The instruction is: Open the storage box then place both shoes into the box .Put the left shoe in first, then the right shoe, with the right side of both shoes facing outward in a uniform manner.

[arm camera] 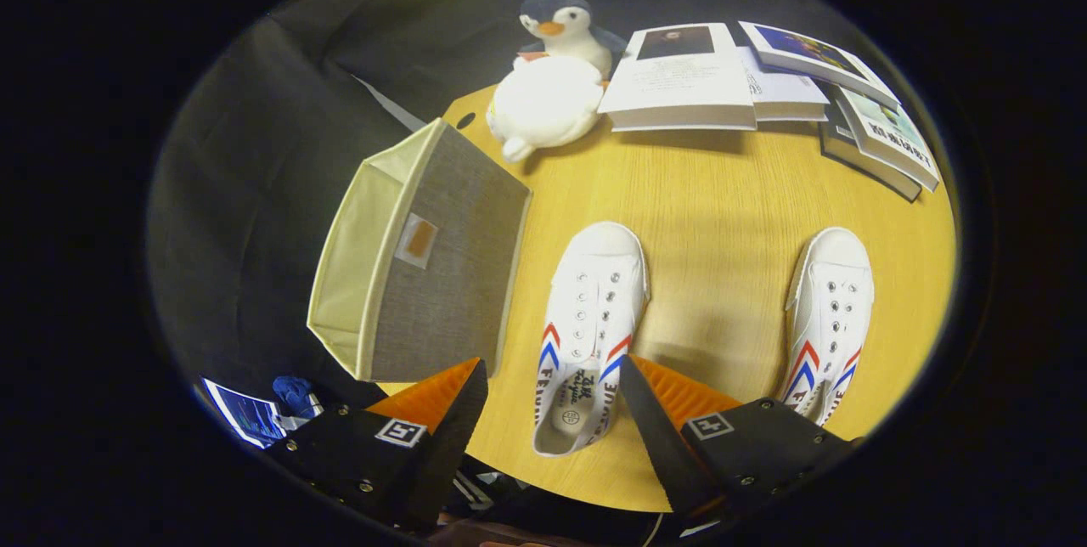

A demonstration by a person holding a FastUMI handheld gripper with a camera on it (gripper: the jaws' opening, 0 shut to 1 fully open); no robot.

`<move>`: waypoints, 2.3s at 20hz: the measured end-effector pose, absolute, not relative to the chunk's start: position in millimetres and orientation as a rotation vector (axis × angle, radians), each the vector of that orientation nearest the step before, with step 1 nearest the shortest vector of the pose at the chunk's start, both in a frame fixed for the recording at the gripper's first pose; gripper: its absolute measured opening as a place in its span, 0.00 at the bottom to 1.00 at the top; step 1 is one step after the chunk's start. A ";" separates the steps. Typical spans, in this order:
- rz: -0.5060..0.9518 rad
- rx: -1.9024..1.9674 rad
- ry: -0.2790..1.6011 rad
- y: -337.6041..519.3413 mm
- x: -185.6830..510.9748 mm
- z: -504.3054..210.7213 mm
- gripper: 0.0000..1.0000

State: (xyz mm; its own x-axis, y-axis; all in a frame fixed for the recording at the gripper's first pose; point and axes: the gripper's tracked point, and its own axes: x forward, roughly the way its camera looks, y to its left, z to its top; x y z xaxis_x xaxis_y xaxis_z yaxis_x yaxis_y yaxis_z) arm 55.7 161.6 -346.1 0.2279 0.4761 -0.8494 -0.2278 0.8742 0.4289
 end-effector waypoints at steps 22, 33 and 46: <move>0.348 0.241 1.489 156.5 45.9 -418.3 0.07; 0.438 0.394 1.547 160.6 30.3 -342.9 0.07; 0.600 0.345 1.368 211.5 65.7 -203.3 0.07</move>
State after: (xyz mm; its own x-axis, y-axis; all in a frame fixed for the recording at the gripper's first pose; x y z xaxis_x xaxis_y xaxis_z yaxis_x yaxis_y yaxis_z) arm 65.7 211.5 -203.3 0.0867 0.5846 -0.8067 -0.1981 0.8036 0.5612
